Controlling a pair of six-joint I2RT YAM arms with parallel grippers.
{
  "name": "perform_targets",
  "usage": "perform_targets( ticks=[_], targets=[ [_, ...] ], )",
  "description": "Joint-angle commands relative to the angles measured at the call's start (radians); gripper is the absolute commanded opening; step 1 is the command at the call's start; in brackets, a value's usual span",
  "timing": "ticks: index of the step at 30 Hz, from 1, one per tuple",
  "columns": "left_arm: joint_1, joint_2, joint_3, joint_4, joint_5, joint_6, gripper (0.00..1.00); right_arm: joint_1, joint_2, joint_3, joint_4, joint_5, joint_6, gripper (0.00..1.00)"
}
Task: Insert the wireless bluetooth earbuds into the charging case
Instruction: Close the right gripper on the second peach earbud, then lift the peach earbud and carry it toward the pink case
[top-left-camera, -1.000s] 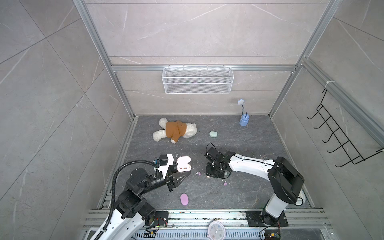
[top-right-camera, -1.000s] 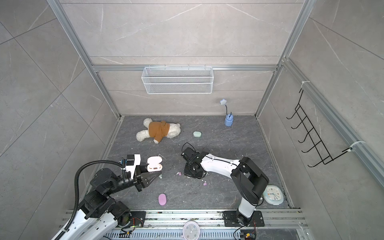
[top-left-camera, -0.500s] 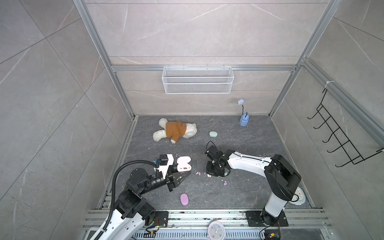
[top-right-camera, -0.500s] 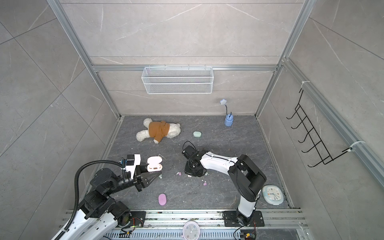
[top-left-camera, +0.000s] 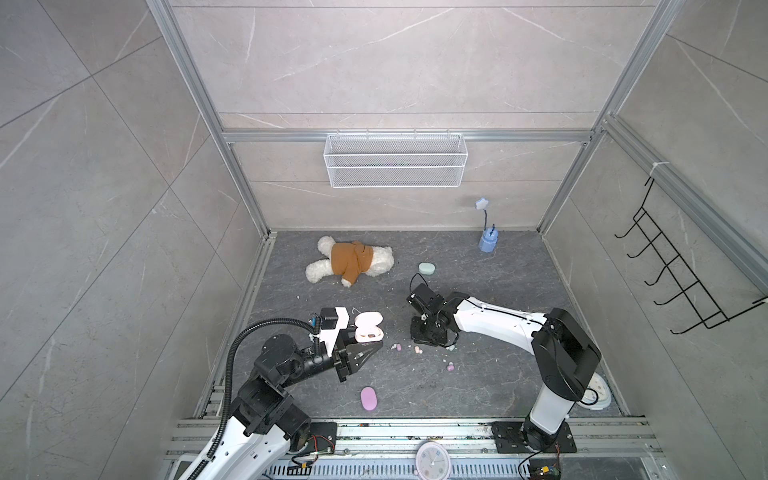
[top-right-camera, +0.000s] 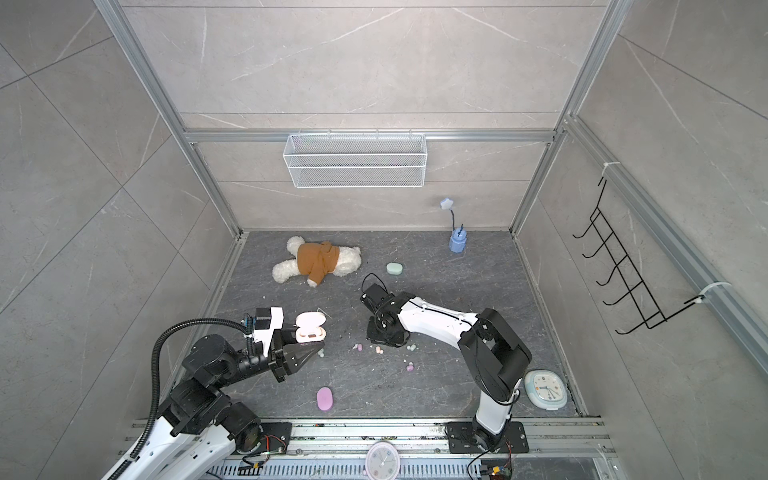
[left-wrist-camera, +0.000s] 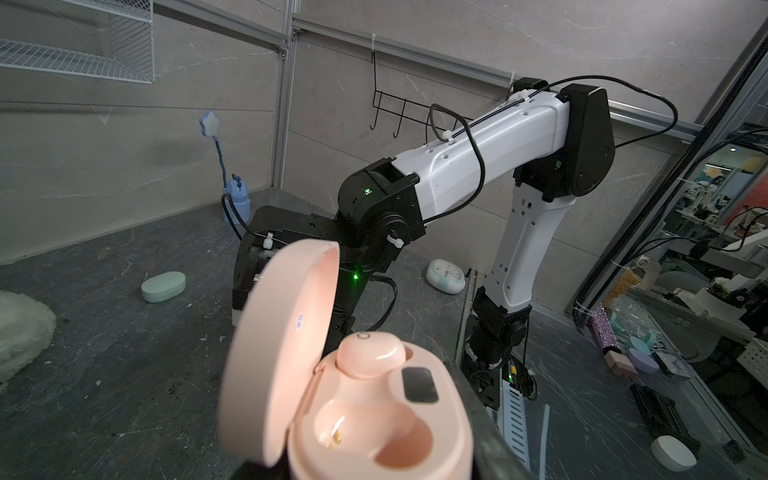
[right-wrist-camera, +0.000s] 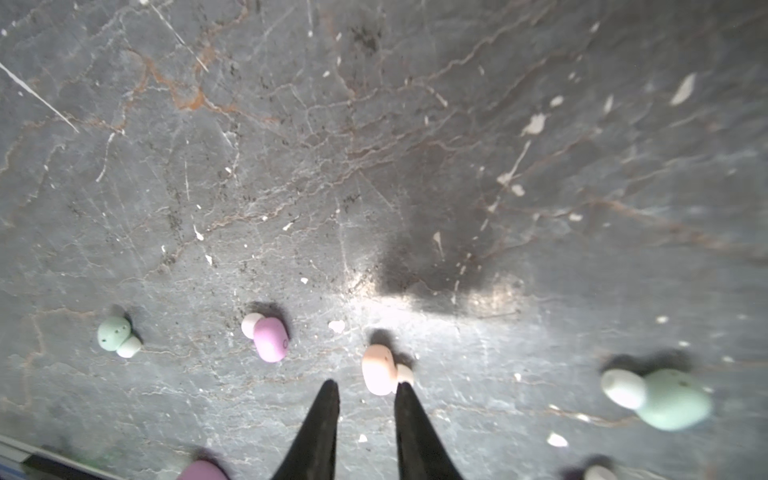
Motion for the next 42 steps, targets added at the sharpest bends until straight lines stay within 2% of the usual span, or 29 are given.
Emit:
perform_targets(
  ticks=[1, 13, 42],
  targets=[
    [0.003, 0.002, 0.047, 0.047, -0.001, -0.014, 0.21, 0.019, 0.036, 0.046, -0.09, 0.047, -0.072, 0.27],
    [0.003, -0.003, 0.047, 0.045, -0.002, -0.016, 0.21, 0.048, 0.12, 0.096, -0.128, 0.055, -0.121, 0.25],
    [0.003, -0.022, 0.039, 0.034, -0.009, -0.023, 0.21, 0.063, 0.171, 0.102, -0.138, 0.075, -0.125, 0.18]
  ],
)
